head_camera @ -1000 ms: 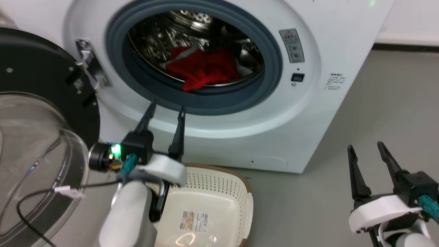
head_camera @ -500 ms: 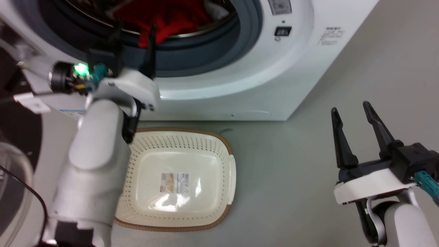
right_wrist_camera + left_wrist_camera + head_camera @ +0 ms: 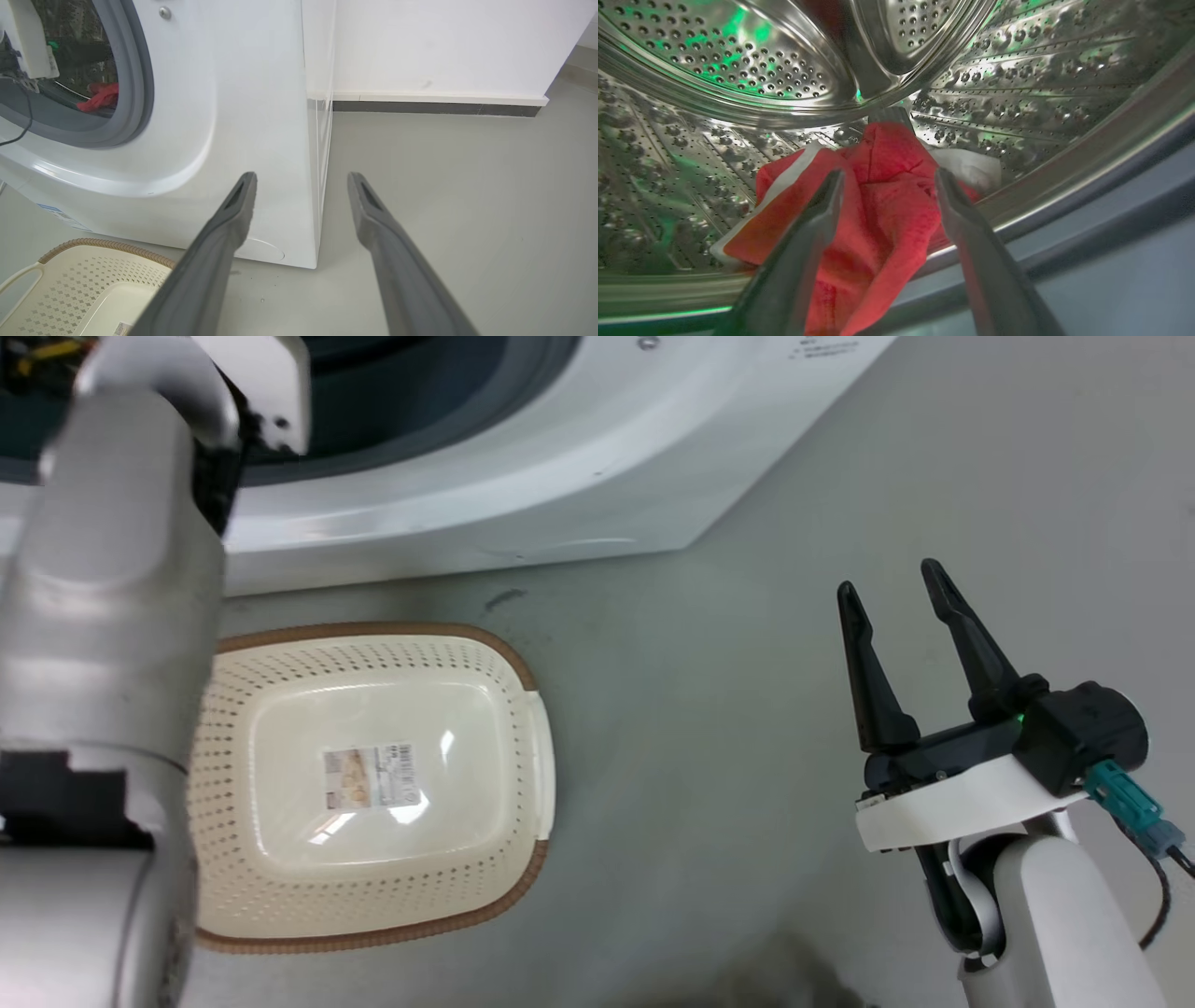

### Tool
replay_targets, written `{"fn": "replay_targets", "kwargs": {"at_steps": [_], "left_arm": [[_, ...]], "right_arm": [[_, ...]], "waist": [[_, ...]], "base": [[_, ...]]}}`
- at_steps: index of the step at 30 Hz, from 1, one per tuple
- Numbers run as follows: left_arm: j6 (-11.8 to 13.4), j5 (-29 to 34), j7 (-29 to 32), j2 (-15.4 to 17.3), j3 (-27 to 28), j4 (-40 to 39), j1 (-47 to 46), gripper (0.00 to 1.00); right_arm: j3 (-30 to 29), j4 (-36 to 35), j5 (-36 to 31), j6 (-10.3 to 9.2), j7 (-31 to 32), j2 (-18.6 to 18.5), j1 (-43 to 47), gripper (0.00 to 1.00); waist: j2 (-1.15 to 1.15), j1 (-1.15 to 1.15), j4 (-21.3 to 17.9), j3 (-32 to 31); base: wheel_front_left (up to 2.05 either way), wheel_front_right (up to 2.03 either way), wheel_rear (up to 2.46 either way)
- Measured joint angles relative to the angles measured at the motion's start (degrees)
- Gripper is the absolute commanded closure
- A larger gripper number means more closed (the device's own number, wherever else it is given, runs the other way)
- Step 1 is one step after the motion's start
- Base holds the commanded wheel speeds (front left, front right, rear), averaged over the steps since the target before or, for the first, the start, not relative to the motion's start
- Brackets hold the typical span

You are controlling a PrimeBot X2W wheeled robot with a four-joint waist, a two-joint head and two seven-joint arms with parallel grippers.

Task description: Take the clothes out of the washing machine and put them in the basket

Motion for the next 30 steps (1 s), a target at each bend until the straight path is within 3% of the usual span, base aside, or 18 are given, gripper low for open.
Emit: {"fn": "replay_targets", "kwargs": {"at_steps": [10,19,22,23,30], "left_arm": [[-1.09,-0.70,13.11,6.01,-0.36,9.99,-9.05,0.00],[-1.77,-1.71,26.85,7.32,-2.19,14.35,-13.52,0.00],[-1.78,-2.32,30.78,7.46,-2.44,14.85,-14.73,0.89],[-1.78,-2.37,31.15,7.57,-2.50,14.84,-14.83,1.00],[-0.90,-3.39,31.01,7.64,-2.49,14.43,-14.83,1.00]], "right_arm": [[3.52,4.31,3.04,0.00,-2.46,0.00,-1.82,0.00],[5.10,6.62,4.82,0.00,-3.32,0.00,-3.10,0.00],[5.48,7.01,5.22,0.01,-3.44,0.00,-3.36,0.00],[5.55,7.25,5.25,0.01,-3.58,0.00,-3.44,0.00],[5.22,8.18,5.59,0.00,-3.76,0.00,-3.99,0.00]], "waist": [[0.00,-0.01,-5.27,3.65],[0.00,0.00,-6.74,4.37],[0.00,-0.01,-7.05,4.44],[0.00,-0.01,-7.12,4.48],[0.00,-0.01,-7.05,4.28]], "base": [[0.00,0.00,0.00],[0.00,0.00,0.00],[0.00,0.00,0.00],[0.00,0.00,0.00],[0.00,0.00,0.00]]}}
